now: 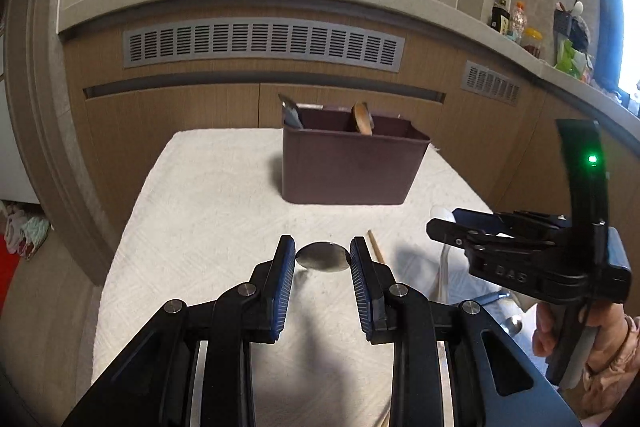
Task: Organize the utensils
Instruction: 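Grasp the silver spoon with the left tool while the right tool grasps the white plastic spoon, then lift the silver spoon with the left tool while the right tool carries the white spoon toward the caddy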
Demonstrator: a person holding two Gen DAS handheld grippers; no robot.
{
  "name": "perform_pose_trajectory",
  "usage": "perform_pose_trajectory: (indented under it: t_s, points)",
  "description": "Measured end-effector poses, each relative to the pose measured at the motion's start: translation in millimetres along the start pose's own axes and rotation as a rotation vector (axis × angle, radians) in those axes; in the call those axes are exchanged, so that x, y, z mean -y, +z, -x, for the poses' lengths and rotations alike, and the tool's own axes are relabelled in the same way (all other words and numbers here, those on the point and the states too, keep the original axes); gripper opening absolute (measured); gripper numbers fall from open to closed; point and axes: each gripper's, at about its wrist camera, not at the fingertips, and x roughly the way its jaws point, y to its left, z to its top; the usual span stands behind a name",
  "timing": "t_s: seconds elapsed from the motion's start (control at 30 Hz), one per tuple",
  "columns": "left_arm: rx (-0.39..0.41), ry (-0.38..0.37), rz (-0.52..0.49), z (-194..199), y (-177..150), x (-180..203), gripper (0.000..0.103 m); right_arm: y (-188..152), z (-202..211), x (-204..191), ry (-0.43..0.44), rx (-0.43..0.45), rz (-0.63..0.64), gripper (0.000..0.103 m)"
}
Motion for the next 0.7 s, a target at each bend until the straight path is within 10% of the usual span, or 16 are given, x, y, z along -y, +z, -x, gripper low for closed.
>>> perform_pose_trajectory:
  t_s: [0.7]
  points:
    - [0.008,0.012,-0.026,14,11,20,0.02,-7,62,8,-0.016,0.122,0.065,0.035]
